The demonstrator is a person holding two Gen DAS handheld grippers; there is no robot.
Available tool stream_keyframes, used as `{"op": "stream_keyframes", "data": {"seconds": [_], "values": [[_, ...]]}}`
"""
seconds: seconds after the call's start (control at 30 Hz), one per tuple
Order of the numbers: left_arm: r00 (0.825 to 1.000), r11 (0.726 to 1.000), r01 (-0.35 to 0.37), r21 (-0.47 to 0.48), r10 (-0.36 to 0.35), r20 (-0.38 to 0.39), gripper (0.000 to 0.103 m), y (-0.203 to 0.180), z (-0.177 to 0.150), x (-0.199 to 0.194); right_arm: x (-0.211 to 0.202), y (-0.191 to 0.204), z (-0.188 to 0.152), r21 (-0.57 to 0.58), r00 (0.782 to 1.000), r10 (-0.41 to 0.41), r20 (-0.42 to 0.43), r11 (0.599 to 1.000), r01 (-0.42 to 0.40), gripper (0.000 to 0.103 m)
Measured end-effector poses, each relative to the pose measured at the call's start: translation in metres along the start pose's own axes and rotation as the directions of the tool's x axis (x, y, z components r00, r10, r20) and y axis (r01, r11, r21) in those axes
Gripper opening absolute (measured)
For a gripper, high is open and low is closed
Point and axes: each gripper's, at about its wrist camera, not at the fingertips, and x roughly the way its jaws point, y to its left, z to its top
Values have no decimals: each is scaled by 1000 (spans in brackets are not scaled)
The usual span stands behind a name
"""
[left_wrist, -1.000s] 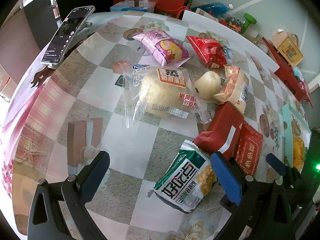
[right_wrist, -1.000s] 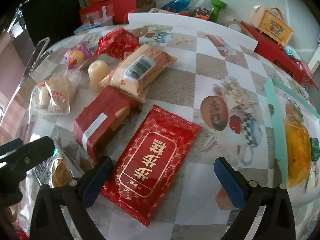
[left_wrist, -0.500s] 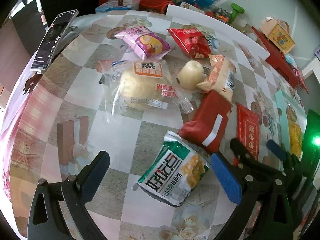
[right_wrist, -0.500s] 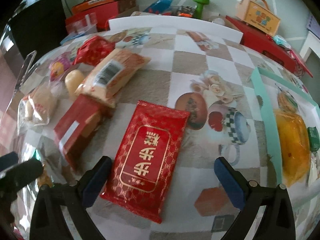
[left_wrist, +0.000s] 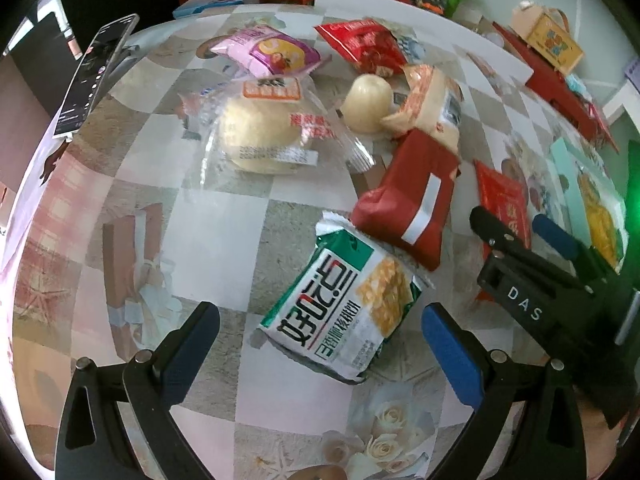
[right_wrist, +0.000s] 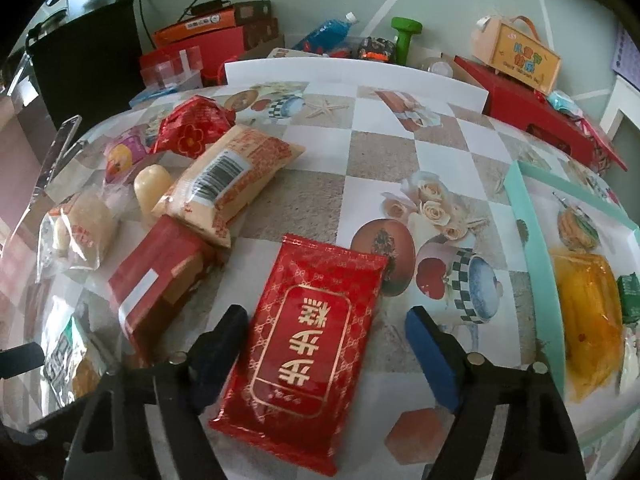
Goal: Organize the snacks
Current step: 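Grasp the white-green snack bag with left tool while right tool grasps red packet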
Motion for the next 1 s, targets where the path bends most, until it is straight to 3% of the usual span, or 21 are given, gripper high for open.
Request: {"op": "stream_keyframes", "data": {"seconds": [0.23, 0.33, 0.4, 0.43, 0.5, 0.83, 1.0], "values": [[998, 998, -56, 42, 57, -8, 101, -13, -1, 13, -3, -3, -4, -1, 1000, 7, -2, 1000, -7, 82], [998, 997, -62, 54, 62, 1, 100, -21, 3, 20, -5, -3, -6, -8, 1000, 10, 0, 1000, -10, 75], [997, 995, -76, 68, 76, 9, 92, -26, 6, 20, -8, -3, -7, -9, 1000, 9, 8, 1000, -9, 63], [997, 994, -82, 75, 81, 15, 89, -27, 9, 21, -9, -3, -7, -10, 1000, 10, 9, 1000, -10, 62], [997, 994, -71, 86, 68, 32, 73, -33, 10, 19, -10, -3, -9, -12, 1000, 12, 9, 1000, -12, 60], [999, 996, -23, 83, 18, 52, 57, -38, 11, 9, -22, 2, -23, -30, 1000, 22, 0, 999, -22, 50], [998, 996, -8, 89, 2, 67, 55, -32, 15, 5, -25, 3, -25, -26, 999, 33, -5, 999, -33, 49]]}}
